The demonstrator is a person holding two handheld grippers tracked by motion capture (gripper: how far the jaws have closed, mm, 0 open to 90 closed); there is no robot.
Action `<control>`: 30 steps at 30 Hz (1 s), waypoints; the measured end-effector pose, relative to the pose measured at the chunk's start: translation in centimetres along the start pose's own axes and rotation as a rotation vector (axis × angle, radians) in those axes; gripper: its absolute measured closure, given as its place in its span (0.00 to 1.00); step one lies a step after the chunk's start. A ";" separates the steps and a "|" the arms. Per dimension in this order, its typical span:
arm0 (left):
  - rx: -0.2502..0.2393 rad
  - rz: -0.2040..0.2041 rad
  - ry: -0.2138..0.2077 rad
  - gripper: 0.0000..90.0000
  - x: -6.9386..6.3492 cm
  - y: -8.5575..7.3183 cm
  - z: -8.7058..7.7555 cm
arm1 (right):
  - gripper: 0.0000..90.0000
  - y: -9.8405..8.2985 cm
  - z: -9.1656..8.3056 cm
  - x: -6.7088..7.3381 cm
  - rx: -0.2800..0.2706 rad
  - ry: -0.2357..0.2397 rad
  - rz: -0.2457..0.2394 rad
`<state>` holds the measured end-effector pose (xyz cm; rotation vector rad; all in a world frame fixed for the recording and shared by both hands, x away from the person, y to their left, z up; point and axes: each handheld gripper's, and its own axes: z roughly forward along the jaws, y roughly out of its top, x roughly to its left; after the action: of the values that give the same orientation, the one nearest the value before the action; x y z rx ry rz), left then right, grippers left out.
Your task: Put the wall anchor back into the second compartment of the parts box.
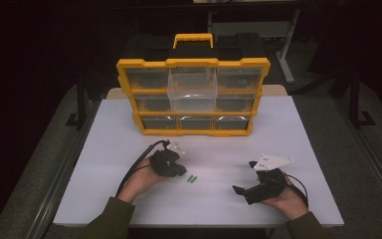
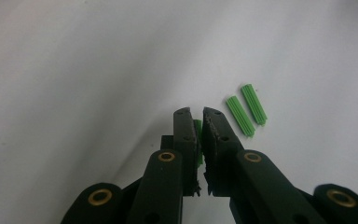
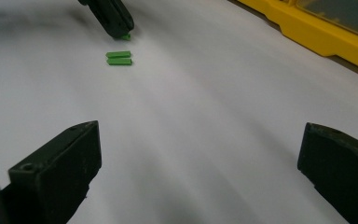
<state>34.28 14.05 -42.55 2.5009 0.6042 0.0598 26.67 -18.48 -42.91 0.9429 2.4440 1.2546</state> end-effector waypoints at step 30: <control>-0.047 -0.028 0.017 0.94 1.7 0.7 -7.1 | 0.00 -0.1 -0.1 -0.2 -0.014 0.001 0.014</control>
<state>34.94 17.89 -36.34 2.4483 0.6376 0.0834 26.76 -18.69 -42.93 0.9579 2.4306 1.2754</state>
